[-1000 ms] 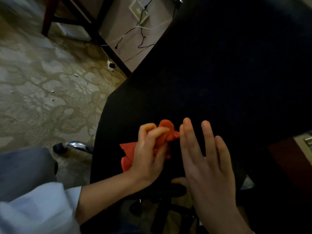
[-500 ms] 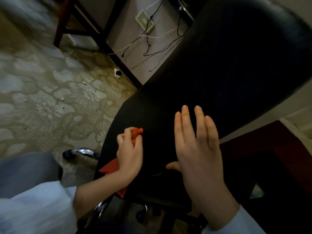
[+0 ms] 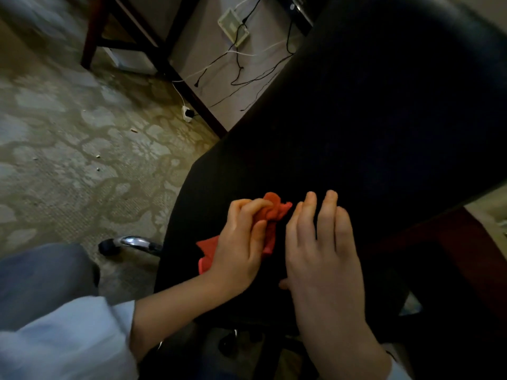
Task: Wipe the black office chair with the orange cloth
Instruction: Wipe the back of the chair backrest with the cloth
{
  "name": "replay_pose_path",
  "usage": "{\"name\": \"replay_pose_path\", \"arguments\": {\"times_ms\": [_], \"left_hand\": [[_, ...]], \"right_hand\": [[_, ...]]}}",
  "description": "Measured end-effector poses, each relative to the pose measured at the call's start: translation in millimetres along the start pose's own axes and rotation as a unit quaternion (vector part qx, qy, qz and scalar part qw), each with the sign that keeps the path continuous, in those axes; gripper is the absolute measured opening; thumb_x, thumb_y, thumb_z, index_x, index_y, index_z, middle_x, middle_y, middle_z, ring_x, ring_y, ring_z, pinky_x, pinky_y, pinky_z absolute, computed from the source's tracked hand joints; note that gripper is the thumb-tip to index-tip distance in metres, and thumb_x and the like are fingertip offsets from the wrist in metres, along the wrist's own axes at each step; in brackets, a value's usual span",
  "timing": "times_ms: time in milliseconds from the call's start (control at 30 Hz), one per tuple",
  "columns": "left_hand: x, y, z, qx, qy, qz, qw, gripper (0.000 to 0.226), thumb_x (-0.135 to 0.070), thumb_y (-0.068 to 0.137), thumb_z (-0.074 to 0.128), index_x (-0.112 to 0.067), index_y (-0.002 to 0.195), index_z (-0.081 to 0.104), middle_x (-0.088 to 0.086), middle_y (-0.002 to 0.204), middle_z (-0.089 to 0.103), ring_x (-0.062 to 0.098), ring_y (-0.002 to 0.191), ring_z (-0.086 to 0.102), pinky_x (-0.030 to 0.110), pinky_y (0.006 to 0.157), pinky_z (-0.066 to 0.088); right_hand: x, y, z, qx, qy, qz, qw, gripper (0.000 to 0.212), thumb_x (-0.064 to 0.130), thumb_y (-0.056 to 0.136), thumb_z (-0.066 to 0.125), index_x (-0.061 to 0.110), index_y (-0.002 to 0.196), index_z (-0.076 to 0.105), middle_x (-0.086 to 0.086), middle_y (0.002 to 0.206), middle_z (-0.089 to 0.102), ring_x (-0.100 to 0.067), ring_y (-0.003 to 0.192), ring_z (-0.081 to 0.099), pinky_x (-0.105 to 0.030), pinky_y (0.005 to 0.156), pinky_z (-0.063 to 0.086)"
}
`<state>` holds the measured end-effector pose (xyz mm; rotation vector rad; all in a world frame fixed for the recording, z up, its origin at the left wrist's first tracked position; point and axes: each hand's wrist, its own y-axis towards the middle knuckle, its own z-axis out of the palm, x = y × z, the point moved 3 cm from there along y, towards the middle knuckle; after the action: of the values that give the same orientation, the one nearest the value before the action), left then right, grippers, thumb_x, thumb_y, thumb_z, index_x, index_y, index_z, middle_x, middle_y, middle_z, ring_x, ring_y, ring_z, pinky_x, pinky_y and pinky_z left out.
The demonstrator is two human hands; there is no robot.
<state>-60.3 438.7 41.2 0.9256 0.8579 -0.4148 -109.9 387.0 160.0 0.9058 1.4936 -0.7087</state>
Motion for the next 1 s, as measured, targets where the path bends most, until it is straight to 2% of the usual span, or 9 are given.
{"name": "replay_pose_path", "arguments": {"times_ms": [100, 200, 300, 433, 533, 600, 667, 833, 1000], "left_hand": [[38, -5, -11, 0.012, 0.047, -0.074, 0.996, 0.027, -0.037, 0.099, 0.037, -0.028, 0.123, 0.043, -0.003, 0.111, 0.043, -0.013, 0.092, 0.051, 0.003, 0.074, 0.041], [74, -12, -19, 0.007, 0.064, -0.199, 0.978, 0.032, -0.029, 0.099, 0.041, -0.018, 0.129, 0.042, 0.007, 0.116, 0.046, -0.009, 0.091, 0.052, 0.002, 0.073, 0.037], [79, -18, -15, 0.012, 0.027, -0.246, 0.969, 0.028, -0.038, 0.096, 0.046, -0.032, 0.122, 0.038, 0.005, 0.116, 0.048, 0.001, 0.098, 0.054, 0.009, 0.075, 0.039], [56, -16, -3, 0.03, 0.004, -0.212, 0.977, 0.034, -0.013, 0.093, 0.056, -0.03, 0.117, 0.039, -0.004, 0.115, 0.042, -0.027, 0.095, 0.042, -0.005, 0.077, 0.034], [46, -9, 2, 0.042, -0.016, -0.148, 0.988, 0.038, -0.011, 0.095, 0.052, -0.039, 0.116, 0.039, -0.006, 0.114, 0.042, -0.022, 0.099, 0.043, -0.002, 0.083, 0.034], [42, -4, 5, 0.06, -0.016, -0.086, 0.994, 0.037, -0.014, 0.094, 0.051, -0.037, 0.12, 0.037, -0.008, 0.111, 0.042, -0.013, 0.099, 0.046, 0.003, 0.085, 0.035], [45, 1, 8, 0.072, -0.003, -0.045, 0.996, 0.034, -0.026, 0.091, 0.047, -0.033, 0.123, 0.04, -0.003, 0.109, 0.042, -0.001, 0.095, 0.048, 0.008, 0.082, 0.039], [67, 8, 7, 0.053, 0.04, -0.028, 0.997, 0.034, -0.033, 0.089, 0.044, -0.028, 0.122, 0.037, -0.001, 0.111, 0.041, 0.011, 0.096, 0.051, 0.022, 0.083, 0.045], [80, 30, 11, -0.007, 0.042, -0.057, 0.997, 0.033, -0.034, 0.092, 0.044, -0.025, 0.124, 0.041, 0.0, 0.111, 0.042, 0.015, 0.076, 0.055, 0.031, 0.067, 0.052]], "right_hand": [[2, -10, 4, 0.014, 0.013, -0.021, 1.0, 0.055, 0.019, 0.084, 0.036, -0.007, 0.132, 0.042, -0.032, 0.138, 0.038, -0.049, 0.127, 0.027, -0.055, 0.103, 0.012], [6, -11, 17, 0.051, 0.088, -0.018, 0.995, 0.103, 0.066, 0.06, 0.071, -0.016, 0.119, 0.048, -0.038, 0.128, 0.04, -0.048, 0.123, 0.03, -0.055, 0.105, 0.014], [18, -3, 23, -0.062, 0.272, -0.028, 0.96, 0.101, 0.064, 0.039, 0.082, -0.009, 0.107, 0.065, -0.031, 0.118, 0.058, -0.049, 0.12, 0.047, -0.052, 0.104, 0.02], [32, 18, 27, -0.146, 0.334, -0.028, 0.931, 0.07, 0.037, 0.057, 0.084, 0.009, 0.118, 0.065, -0.014, 0.125, 0.062, -0.041, 0.124, 0.049, -0.051, 0.104, 0.02], [40, 42, 30, -0.196, 0.352, 0.003, 0.915, 0.046, 0.026, 0.069, 0.068, 0.002, 0.109, 0.069, -0.017, 0.116, 0.066, -0.038, 0.118, 0.055, -0.051, 0.103, 0.02], [39, 59, 30, -0.204, 0.369, 0.03, 0.906, 0.05, 0.023, 0.079, 0.038, 0.003, 0.116, 0.065, -0.017, 0.117, 0.065, -0.035, 0.119, 0.055, -0.049, 0.104, 0.019], [40, 68, 32, -0.195, 0.352, 0.036, 0.915, 0.054, 0.021, 0.083, 0.03, 0.008, 0.127, 0.058, -0.016, 0.125, 0.061, -0.035, 0.123, 0.051, -0.048, 0.106, 0.018], [45, 66, 48, -0.198, 0.312, 0.014, 0.929, 0.056, 0.021, 0.071, 0.068, 0.005, 0.124, 0.06, -0.021, 0.131, 0.054, -0.041, 0.128, 0.043, -0.05, 0.11, 0.015], [44, 65, 51, -0.181, 0.309, 0.014, 0.934, 0.055, 0.021, 0.072, 0.063, 0.002, 0.124, 0.059, -0.021, 0.135, 0.051, -0.041, 0.132, 0.034, -0.046, 0.114, 0.003]]}}
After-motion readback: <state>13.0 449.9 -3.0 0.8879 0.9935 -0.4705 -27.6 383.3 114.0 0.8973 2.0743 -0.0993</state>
